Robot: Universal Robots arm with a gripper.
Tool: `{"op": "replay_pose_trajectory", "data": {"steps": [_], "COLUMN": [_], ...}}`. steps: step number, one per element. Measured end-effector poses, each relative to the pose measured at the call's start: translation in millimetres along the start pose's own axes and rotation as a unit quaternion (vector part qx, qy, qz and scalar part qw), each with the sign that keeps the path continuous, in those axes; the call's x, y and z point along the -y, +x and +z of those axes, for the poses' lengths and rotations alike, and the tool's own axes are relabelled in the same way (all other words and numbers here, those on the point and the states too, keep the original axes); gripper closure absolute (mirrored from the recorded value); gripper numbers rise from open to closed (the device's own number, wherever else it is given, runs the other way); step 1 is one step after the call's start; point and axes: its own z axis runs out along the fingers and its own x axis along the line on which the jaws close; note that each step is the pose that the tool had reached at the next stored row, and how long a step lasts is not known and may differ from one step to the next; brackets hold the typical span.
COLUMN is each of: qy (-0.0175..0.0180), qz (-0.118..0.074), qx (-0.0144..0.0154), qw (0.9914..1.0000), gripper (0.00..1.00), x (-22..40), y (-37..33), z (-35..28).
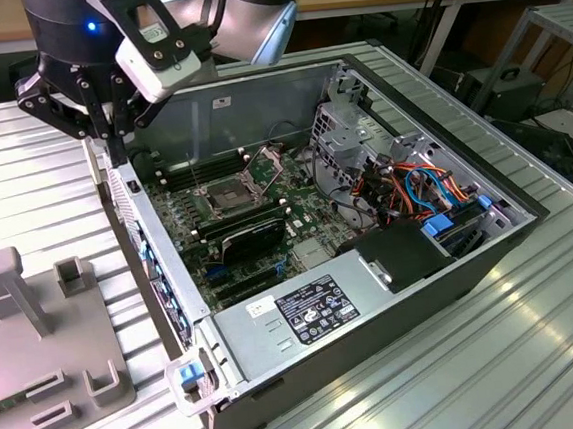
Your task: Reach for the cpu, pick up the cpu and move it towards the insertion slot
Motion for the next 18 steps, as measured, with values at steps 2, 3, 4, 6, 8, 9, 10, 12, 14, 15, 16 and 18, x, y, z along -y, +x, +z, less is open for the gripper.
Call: {"op": "replay_pose_trajectory", "data": {"steps": [2,3,4,6,8,9,10,12,14,15,16,18], "qy": [0.0,0.0,0.0,0.0,0.0,0.0,0.0,0.0,0.0,0.0,0.0,0.0], "qz": [0.0,0.0,0.0,0.0,0.0,0.0,0.0,0.0,0.0,0.0,0.0,0.0], "qx": [0.0,0.0,0.0,0.0,0.0,0.0,0.0,0.0,0.0,0.0,0.0,0.0], "qw": [1.0,1.0,1.0,1.0,1.0,1.0,1.0,1.0,1.0,1.0,1.0,1.0], "gripper": [0.89,0.89,0.89,0.89,0.89,0.89,0.89,0.89,0.89,0.89,0.89,0.89], "x": [0.1,0.1,0.1,0.2,0.2,0.2,0.2,0.4,0.7,0.9,1.1,1.4], "y": [0.9,1.4,1.8,2.2,2.3,2.4,2.5,4.6,8.5,11.5,13.9,18.1], "z": [0.0,0.0,0.0,0.0,0.0,0.0,0.0,-0.1,-0.1,-0.1,-0.1,-0.1]}}
